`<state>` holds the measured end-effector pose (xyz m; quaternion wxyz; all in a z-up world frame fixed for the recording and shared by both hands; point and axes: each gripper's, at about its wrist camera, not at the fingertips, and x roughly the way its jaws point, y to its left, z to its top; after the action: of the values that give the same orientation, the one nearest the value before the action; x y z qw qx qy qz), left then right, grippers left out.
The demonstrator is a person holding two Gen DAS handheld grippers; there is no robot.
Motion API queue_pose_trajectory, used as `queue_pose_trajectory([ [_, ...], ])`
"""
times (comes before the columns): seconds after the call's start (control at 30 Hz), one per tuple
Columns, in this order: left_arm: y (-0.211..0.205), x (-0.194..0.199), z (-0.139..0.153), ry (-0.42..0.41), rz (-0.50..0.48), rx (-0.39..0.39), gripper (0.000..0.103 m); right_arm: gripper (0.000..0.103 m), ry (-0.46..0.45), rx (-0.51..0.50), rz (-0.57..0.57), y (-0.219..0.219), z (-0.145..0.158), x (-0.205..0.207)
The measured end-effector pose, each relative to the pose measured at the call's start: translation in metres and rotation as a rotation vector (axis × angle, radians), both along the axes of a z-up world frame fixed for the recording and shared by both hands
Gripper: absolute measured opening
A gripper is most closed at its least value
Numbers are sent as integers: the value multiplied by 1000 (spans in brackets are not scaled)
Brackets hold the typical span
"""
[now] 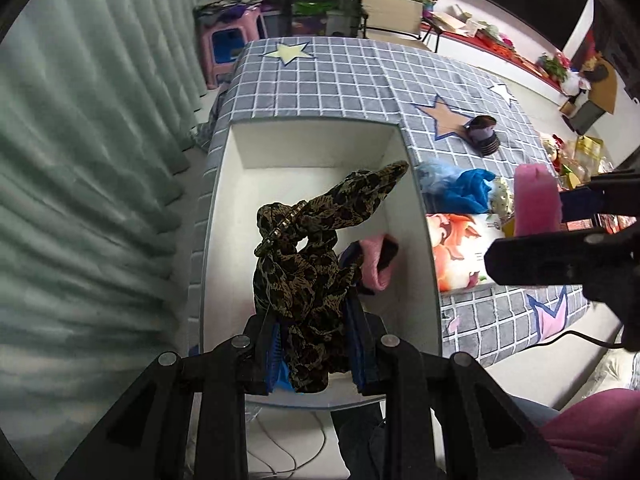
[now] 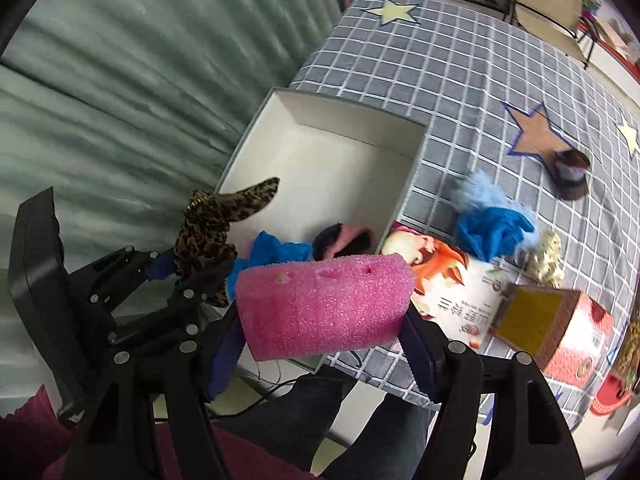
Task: Organize soft objects
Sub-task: 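Lower the leopard cloth and pink sponge into the box and open both grippers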
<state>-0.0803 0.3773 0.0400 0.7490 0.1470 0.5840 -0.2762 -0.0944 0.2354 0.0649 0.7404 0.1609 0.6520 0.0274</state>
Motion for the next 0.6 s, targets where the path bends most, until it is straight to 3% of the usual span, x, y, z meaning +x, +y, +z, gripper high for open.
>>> queue_pose_trajectory([
  [0.6,1,-3,-7,4,9,22,30,72,48,9,25,14,-19,1],
])
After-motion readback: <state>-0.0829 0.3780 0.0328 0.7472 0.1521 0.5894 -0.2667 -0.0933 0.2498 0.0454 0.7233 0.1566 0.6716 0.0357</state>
